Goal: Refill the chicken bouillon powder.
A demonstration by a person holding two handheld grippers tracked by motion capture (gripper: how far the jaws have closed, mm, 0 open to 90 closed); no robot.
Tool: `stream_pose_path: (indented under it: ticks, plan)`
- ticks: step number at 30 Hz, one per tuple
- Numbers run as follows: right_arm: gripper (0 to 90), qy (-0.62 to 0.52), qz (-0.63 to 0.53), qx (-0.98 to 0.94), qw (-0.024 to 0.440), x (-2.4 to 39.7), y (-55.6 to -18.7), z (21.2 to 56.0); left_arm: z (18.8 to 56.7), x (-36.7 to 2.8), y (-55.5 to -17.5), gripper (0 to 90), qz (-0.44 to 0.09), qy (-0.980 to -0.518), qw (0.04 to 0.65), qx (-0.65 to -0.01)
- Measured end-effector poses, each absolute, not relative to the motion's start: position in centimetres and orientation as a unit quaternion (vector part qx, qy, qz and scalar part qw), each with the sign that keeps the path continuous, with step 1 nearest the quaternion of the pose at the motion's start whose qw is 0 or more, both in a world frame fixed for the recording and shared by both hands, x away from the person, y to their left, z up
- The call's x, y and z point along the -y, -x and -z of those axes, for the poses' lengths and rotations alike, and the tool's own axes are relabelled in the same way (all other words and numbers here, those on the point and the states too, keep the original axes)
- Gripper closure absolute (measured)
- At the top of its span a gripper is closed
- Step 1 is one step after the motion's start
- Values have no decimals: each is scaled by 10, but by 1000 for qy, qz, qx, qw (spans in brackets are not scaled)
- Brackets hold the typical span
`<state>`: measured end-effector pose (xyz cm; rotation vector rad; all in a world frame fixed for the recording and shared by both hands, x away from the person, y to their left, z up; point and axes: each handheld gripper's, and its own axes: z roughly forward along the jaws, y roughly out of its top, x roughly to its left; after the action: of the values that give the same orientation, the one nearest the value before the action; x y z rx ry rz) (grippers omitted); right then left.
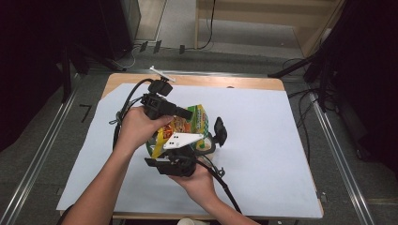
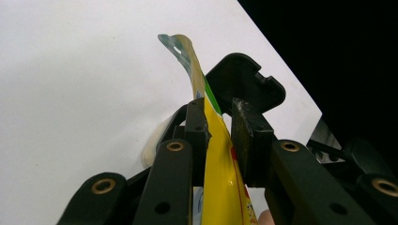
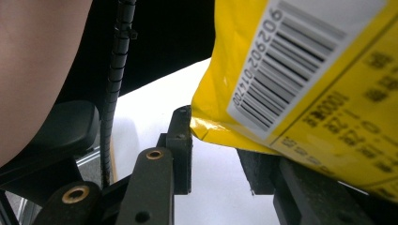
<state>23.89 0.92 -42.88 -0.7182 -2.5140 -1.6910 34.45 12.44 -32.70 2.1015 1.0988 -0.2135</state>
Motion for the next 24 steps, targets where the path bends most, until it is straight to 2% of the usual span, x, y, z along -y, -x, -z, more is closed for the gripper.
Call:
stream_pose_path:
  ticks: [9,13,15,24]
  plan:
    - [684,215,533,818,7,-13,-235,433,334,-135,-340,773,94,-810,379,-437]
    - [625,200,544,815,17,-12,-233,437,335,-138,-336,773,99,-812,376,-435]
    - [620,191,549,814,3,-13,-231,441,336,-140,-335,777,103,-815,373,-432]
    - [600,172,545,820,-10,-15,-228,454,344,-146,-330,793,120,-820,352,-435]
